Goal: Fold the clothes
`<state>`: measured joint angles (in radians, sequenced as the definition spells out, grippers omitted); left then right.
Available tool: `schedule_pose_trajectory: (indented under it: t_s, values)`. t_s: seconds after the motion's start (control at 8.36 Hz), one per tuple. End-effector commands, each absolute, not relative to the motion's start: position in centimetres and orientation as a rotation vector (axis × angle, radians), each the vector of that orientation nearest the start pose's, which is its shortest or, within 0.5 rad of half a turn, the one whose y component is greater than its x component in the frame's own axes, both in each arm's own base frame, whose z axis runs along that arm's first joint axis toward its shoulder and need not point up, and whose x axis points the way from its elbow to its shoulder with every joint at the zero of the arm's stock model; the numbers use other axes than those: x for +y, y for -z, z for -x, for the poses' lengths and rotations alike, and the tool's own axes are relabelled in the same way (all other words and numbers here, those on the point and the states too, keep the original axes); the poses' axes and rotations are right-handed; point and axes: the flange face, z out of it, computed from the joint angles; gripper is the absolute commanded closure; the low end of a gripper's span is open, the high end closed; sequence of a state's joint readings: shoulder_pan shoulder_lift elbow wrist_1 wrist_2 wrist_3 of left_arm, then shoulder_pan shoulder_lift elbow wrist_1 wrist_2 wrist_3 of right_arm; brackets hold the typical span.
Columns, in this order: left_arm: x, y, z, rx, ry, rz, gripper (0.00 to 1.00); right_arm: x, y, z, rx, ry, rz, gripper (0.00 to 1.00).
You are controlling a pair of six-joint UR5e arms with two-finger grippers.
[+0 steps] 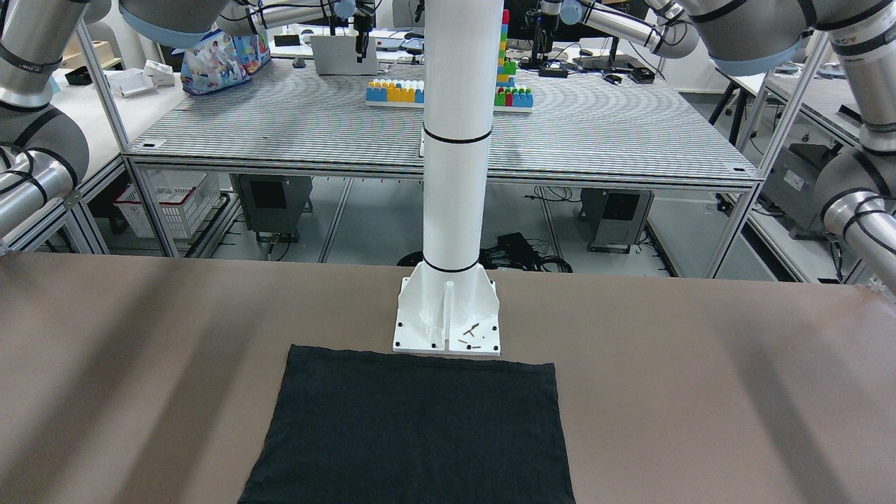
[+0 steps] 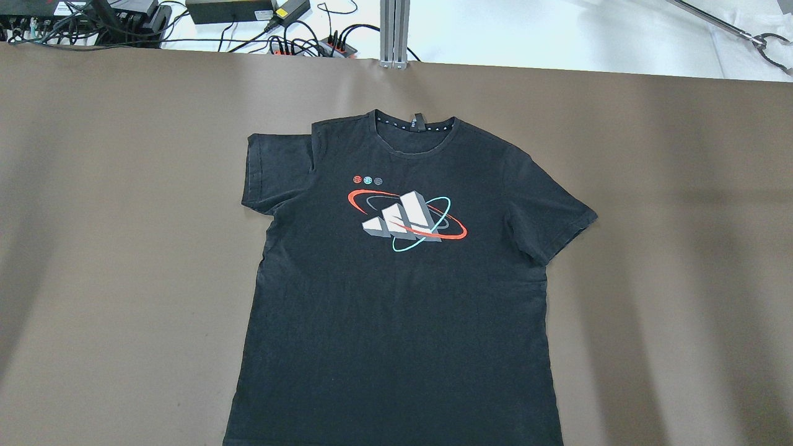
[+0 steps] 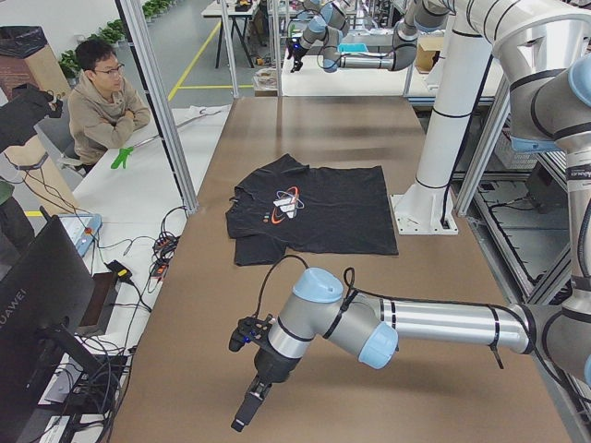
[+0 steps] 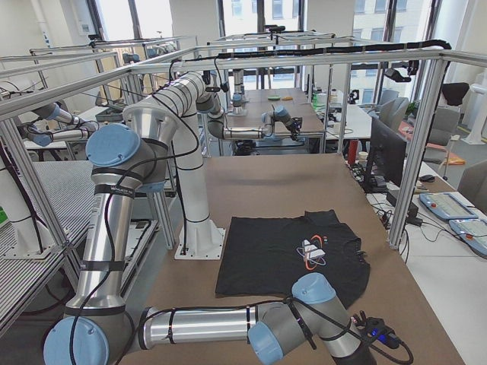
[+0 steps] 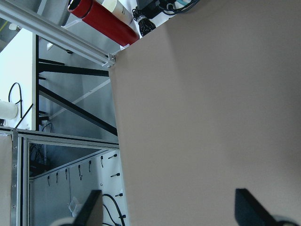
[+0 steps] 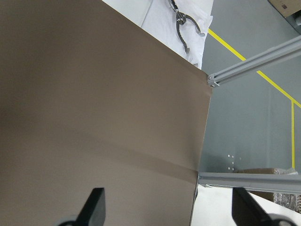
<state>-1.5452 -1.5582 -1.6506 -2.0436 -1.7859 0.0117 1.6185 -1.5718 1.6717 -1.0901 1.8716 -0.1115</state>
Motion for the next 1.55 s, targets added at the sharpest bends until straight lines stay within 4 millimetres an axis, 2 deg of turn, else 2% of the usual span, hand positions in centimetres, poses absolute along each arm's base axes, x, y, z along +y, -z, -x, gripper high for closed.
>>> schedule_pose_trajectory:
  t_s: [0.0,0.12,0.24,0.36,0.6,0.72,0.84,0.96,1.08,1.2,1.32,1.44]
  values:
    - [-50.9,-60.7,8.9,0.314,-0.106,-0.525,0.00,-52.7,-56.4,-11.8,-0.315,0.001,-0.550,0.05]
    - [-50.6,-60.7,8.8,0.322,-0.094,-0.525,0.00,-53.1,-56.2,-9.5,-0.362,-0.024,-0.536,0.05]
    - [-50.9,-59.7,8.5,0.345,-0.097,-0.534,0.00,-53.6,-55.9,-6.5,-0.412,-0.039,-0.515,0.05]
    - [-51.1,-59.7,8.1,0.374,-0.097,-0.529,0.00,-55.1,-54.4,-2.9,-0.469,-0.061,-0.503,0.05]
    - [-51.1,-59.2,8.0,0.375,-0.098,-0.541,0.02,-56.5,-52.4,3.7,-0.548,-0.074,-0.471,0.05]
    - [-50.8,-59.6,8.1,0.375,-0.100,-0.544,0.01,-57.4,-50.8,7.7,-0.578,-0.040,-0.466,0.05]
    - [-50.6,-60.0,8.1,0.376,-0.094,-0.535,0.01,-57.8,-49.1,12.6,-0.628,-0.053,-0.440,0.05]
    - [-50.5,-60.6,7.9,0.395,-0.086,-0.521,0.00,-57.4,-48.2,17.8,-0.686,-0.110,-0.383,0.05]
    - [-50.5,-60.9,7.9,0.401,-0.075,-0.511,0.00,-56.8,-47.0,22.1,-0.732,-0.166,-0.329,0.05]
    - [-50.8,-61.5,7.8,0.408,-0.047,-0.498,0.00,-57.3,-46.2,25.7,-0.774,-0.293,-0.253,0.06]
    - [-51.1,-61.0,7.8,0.420,-0.010,-0.498,0.00,-57.5,-46.1,29.5,-0.785,-0.347,-0.193,0.10]
    - [-51.1,-61.1,7.8,0.415,-0.006,-0.498,0.00,-58.3,-46.6,30.9,-0.786,-0.366,-0.176,0.23]
